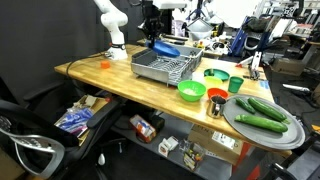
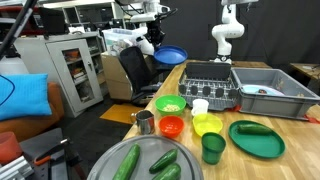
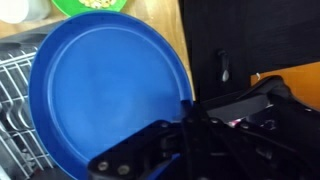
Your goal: Move the blue plate from the right to the back edge of the counter
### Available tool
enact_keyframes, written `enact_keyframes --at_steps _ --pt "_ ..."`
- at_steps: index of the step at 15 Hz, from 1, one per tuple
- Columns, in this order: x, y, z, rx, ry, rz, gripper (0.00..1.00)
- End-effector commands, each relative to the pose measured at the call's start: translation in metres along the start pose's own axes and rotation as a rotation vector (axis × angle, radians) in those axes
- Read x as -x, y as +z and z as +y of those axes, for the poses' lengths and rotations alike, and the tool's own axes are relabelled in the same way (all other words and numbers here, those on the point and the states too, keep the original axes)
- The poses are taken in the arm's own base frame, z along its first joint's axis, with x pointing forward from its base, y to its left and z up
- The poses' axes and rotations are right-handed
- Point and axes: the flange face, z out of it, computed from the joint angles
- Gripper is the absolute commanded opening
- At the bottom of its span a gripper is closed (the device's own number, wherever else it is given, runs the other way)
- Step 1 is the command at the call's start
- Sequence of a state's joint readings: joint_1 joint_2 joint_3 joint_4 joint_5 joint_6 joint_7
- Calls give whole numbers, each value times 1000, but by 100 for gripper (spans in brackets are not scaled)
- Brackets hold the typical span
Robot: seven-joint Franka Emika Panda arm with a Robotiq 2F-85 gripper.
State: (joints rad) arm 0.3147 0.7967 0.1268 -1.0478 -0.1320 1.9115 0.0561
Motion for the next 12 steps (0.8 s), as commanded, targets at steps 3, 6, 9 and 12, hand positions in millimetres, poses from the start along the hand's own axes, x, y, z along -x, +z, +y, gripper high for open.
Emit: enact_keyframes --at_steps 3,6,9,12 --pt "-5 26 -57 -164 -248 -48 1" --pt "-3 58 -72 -261 -367 -118 1" --pt "5 103 -68 -302 -441 -223 1" --pt "6 144 -53 -312 -488 -241 1"
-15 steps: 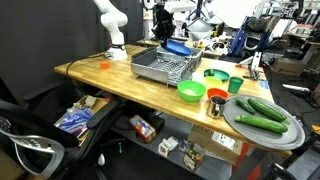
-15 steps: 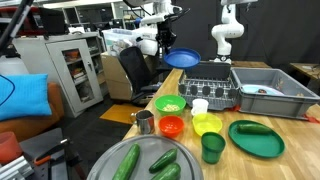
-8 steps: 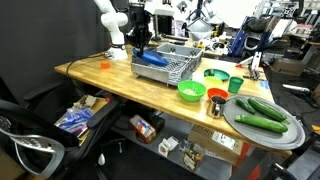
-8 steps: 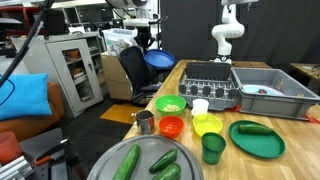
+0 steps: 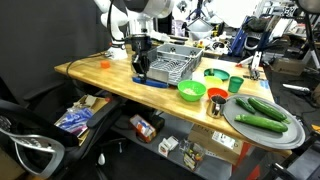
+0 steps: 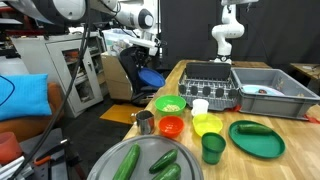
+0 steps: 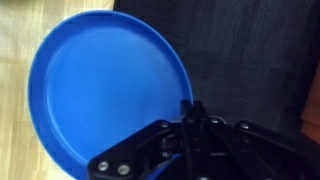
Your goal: Move the blue plate from the right to the back edge of the counter
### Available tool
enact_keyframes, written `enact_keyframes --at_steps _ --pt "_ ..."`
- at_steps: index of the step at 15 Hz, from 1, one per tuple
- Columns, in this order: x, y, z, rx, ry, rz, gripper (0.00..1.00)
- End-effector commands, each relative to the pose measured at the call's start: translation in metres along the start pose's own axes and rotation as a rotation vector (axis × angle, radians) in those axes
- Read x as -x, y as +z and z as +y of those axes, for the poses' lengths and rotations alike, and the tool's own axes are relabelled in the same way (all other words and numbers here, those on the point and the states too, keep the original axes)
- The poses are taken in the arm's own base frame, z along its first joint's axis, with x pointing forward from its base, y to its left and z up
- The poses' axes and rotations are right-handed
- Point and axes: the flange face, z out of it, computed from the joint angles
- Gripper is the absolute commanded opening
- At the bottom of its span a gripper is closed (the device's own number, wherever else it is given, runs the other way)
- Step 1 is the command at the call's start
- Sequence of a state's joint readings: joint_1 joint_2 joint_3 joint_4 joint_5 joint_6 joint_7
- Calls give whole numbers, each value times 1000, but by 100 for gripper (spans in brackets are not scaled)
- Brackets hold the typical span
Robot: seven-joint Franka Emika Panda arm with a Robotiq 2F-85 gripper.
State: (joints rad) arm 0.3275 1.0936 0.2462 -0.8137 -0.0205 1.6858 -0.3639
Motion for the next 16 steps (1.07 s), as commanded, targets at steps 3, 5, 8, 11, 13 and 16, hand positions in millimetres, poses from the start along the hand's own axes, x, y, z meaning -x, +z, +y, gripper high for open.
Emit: enact_keyframes --at_steps 3,5,8,11,13,16 --pt "-2 35 35 -38 -57 7 1" --pt "-3 43 41 -33 -50 9 1" --pt "-4 50 47 -32 -32 24 1" --pt "-2 60 55 -41 -16 19 1" --pt "1 66 61 -43 2 13 1" --pt "6 73 72 -59 39 11 1"
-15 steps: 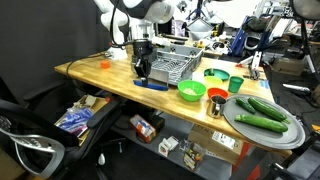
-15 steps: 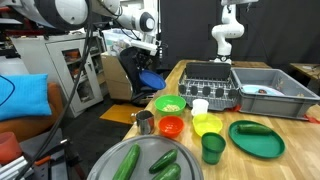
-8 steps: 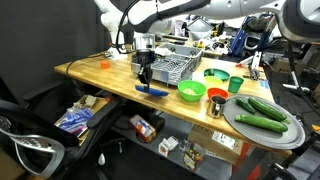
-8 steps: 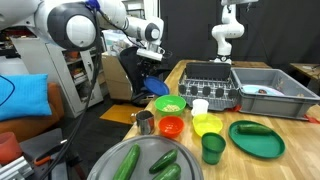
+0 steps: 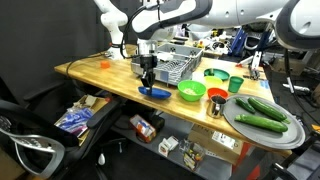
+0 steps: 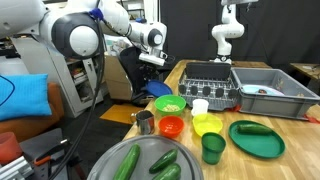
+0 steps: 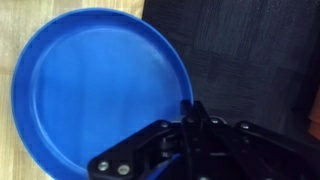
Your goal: Move the blue plate from the right to the back edge of the counter
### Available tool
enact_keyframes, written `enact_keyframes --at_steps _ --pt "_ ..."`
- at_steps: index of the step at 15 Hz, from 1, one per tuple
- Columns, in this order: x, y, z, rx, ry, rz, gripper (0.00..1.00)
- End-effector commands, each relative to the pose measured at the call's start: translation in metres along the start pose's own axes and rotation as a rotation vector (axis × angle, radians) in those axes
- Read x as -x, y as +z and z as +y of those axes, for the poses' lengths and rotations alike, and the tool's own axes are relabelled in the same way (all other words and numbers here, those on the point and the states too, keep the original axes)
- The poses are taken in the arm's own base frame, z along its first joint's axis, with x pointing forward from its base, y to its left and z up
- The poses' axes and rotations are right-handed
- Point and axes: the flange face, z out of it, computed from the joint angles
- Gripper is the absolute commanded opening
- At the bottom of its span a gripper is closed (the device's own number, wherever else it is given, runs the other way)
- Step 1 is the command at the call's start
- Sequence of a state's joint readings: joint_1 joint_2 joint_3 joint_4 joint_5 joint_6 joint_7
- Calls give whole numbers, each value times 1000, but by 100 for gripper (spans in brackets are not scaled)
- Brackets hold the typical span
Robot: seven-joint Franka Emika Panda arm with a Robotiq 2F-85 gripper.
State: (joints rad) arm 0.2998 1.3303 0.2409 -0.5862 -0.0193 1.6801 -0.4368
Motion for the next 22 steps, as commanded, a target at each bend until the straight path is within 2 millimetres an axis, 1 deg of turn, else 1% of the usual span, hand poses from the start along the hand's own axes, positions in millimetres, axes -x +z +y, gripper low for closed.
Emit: enact_keyframes --at_steps 1,5,7,8,9,12,13,14,16,18,19,21,22 --pt "6 3 14 -26 48 4 1" --pt "15 3 33 -30 124 16 1" --pt "18 5 37 -37 157 12 1" --pt "18 6 38 -42 165 10 19" --pt "18 8 38 -48 175 10 31" --pt "18 13 39 -68 190 15 51" --pt "18 12 39 -71 195 18 60" --pt "18 9 40 -69 203 27 66" --pt "16 -3 41 -54 211 51 80" --pt "13 -24 40 -48 214 102 93" --pt "10 -36 37 -49 213 139 100" --pt "8 -67 28 -85 220 203 100" --pt "5 -86 18 -117 209 241 100"
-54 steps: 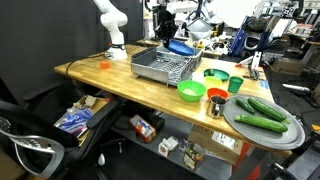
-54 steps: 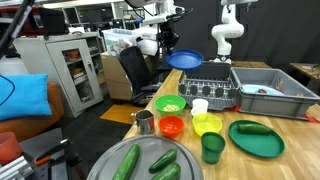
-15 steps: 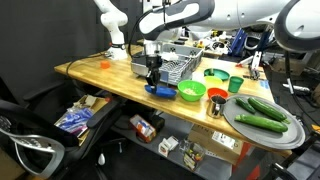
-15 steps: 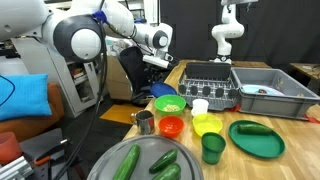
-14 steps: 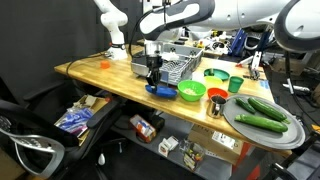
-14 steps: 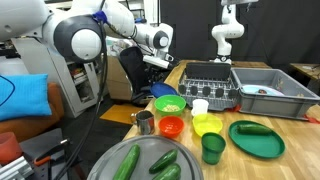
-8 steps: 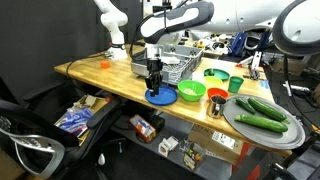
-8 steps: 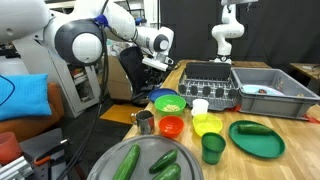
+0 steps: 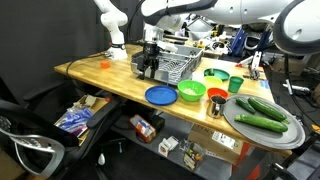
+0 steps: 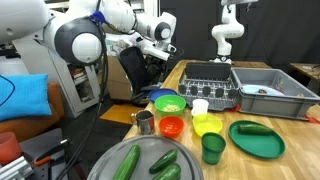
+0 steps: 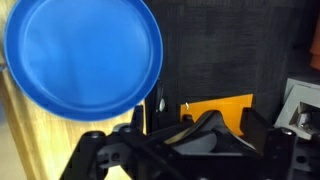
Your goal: Move the blue plate from the right to the back edge of the counter
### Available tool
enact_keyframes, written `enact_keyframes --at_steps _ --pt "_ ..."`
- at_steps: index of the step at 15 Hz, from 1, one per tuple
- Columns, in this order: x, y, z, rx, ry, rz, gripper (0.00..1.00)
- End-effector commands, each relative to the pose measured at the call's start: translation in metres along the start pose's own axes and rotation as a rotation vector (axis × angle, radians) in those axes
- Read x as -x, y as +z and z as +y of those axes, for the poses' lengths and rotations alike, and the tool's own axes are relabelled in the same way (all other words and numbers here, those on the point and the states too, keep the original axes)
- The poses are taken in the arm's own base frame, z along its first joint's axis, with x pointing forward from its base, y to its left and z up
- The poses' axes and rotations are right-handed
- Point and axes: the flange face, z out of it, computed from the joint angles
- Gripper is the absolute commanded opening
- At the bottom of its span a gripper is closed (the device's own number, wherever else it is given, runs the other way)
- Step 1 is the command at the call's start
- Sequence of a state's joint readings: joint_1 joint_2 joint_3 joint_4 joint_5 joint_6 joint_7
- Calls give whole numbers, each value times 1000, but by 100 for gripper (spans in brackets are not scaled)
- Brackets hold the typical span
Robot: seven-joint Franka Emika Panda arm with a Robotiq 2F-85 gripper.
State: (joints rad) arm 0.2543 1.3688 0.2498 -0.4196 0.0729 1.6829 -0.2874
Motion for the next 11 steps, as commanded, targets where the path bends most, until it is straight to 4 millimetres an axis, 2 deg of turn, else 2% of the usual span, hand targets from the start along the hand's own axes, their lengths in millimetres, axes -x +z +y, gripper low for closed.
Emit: enact_keyframes --at_steps 1,3,4,6,11 --pt "-10 -41 -29 -100 -5 94 100" --pt "-16 -72 -53 -148 -44 148 100" --pt "-15 -59 -45 -108 -34 130 100" --pt "-18 -77 -60 -119 -51 152 100" --pt "-17 -69 -53 -124 -42 142 100"
